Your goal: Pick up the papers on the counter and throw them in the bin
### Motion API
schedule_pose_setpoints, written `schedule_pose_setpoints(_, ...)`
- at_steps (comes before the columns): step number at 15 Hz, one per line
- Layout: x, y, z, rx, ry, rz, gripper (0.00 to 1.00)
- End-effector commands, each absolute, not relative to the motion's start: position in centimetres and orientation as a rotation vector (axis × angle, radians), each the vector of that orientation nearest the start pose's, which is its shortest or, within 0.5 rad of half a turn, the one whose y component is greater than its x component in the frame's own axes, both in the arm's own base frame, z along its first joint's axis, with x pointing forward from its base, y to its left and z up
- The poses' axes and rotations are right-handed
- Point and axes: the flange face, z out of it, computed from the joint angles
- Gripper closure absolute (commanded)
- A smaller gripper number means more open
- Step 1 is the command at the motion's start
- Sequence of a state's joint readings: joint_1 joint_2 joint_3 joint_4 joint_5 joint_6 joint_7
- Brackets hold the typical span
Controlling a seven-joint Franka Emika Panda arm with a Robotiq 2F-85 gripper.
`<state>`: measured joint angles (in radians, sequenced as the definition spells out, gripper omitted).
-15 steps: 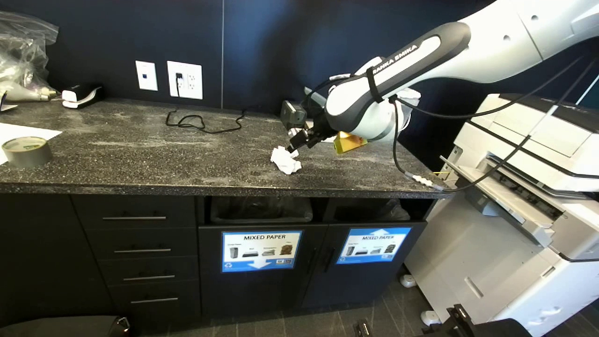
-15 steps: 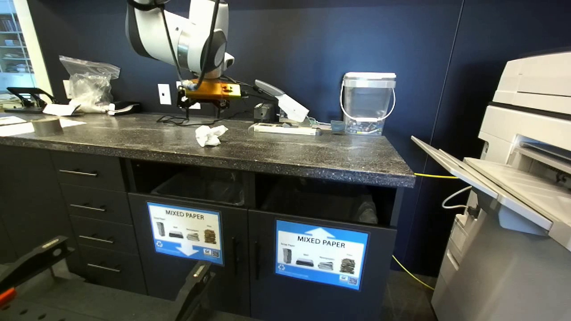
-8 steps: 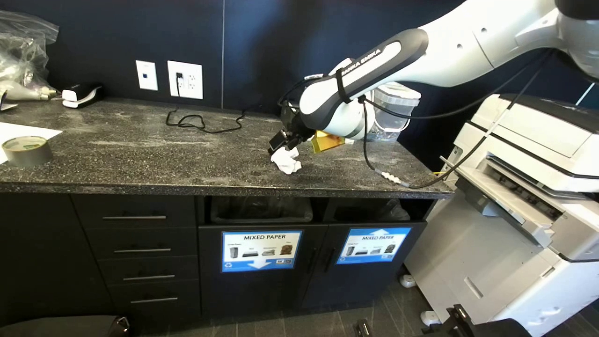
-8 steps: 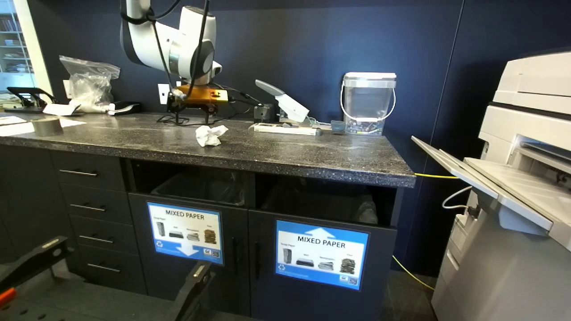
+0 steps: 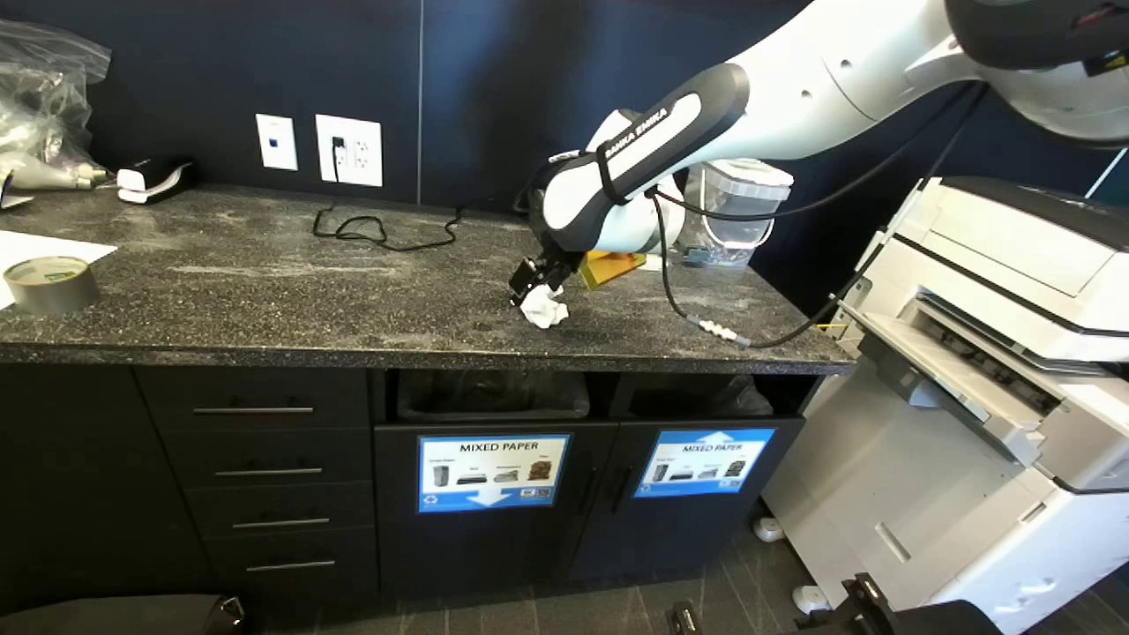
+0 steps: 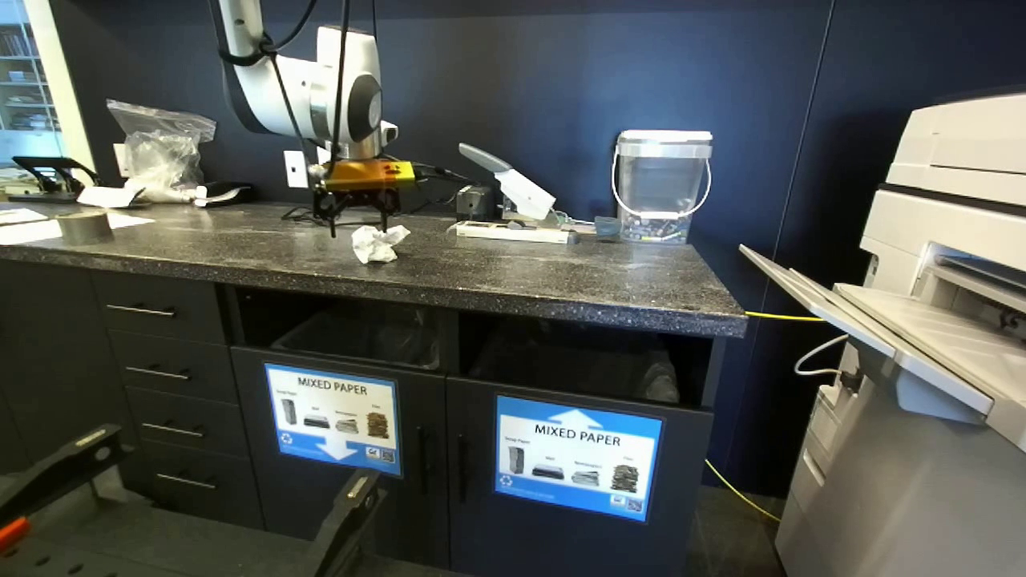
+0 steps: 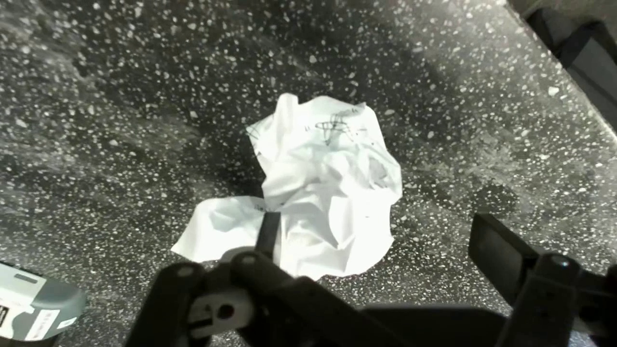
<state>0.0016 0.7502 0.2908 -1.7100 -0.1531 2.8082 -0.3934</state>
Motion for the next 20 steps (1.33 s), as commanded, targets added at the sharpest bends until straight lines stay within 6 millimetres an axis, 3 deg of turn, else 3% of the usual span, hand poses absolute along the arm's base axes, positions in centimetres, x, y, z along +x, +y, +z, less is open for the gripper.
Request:
schedule_pose_setpoints(1, 69.3, 18.7, 21.4, -2.855, -1.055, -0.577, 0.0)
schedule_pose_setpoints(20, 70.6, 19.4, 18.1, -2.893, -1.102, -0.457, 0.0)
